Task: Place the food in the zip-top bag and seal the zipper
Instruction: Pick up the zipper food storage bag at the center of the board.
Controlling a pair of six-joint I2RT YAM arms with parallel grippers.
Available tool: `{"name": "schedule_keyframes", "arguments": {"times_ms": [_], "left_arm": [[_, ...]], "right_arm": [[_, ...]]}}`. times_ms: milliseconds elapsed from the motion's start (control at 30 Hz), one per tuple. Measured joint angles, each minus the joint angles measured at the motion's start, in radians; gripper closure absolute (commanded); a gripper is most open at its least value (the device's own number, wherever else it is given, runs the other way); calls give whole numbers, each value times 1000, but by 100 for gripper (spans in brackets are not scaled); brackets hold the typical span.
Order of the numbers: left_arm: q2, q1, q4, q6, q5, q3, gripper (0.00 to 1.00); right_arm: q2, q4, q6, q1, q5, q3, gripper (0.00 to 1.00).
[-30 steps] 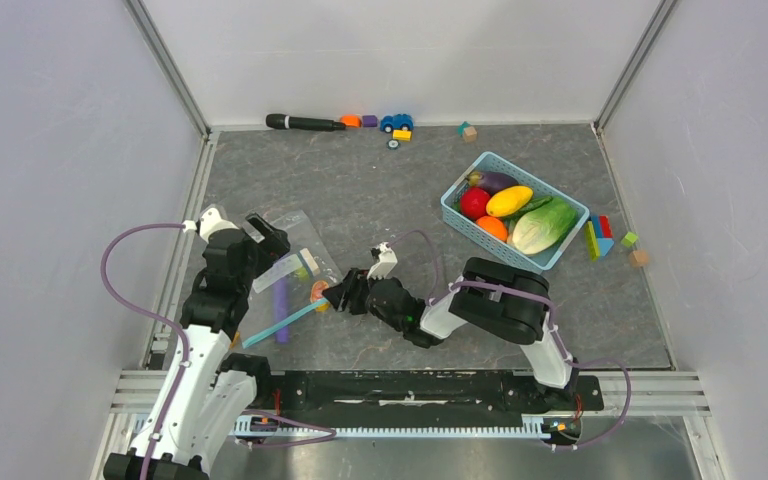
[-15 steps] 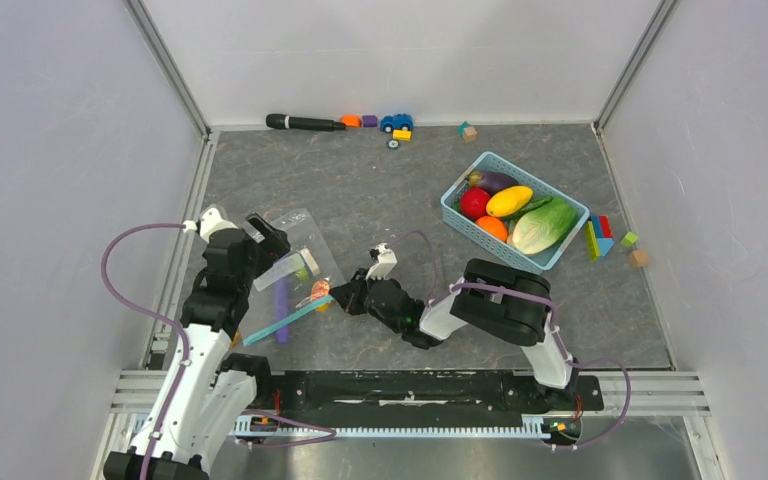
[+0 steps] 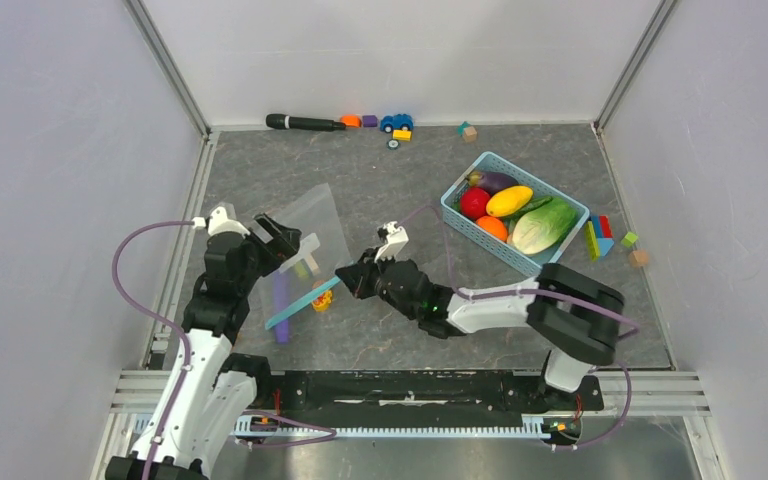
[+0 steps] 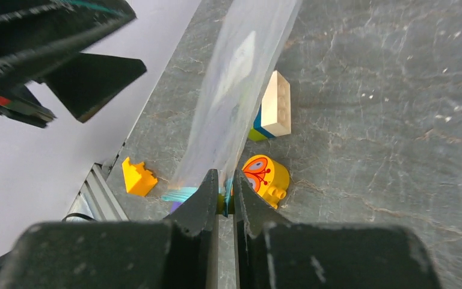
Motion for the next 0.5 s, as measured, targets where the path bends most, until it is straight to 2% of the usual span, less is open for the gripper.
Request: {"name": "schedule_keyframes", "arguments": {"times_ms": [167, 300, 400, 500], "left_arm": [[-34, -13, 65, 1, 105, -21, 0], [-43, -69, 95, 10, 148, -22, 0], [-39, -145, 120, 29, 174, -22, 0], [0, -274, 140, 68, 176, -19, 0]], "right_arm": [[-152, -216, -73, -22, -5, 32, 100], [-241, -394, -134, -54, -8, 34, 100], [-307, -525, -168, -100, -6, 29, 100], [-381, -612, -189, -148, 1, 2, 100]]}}
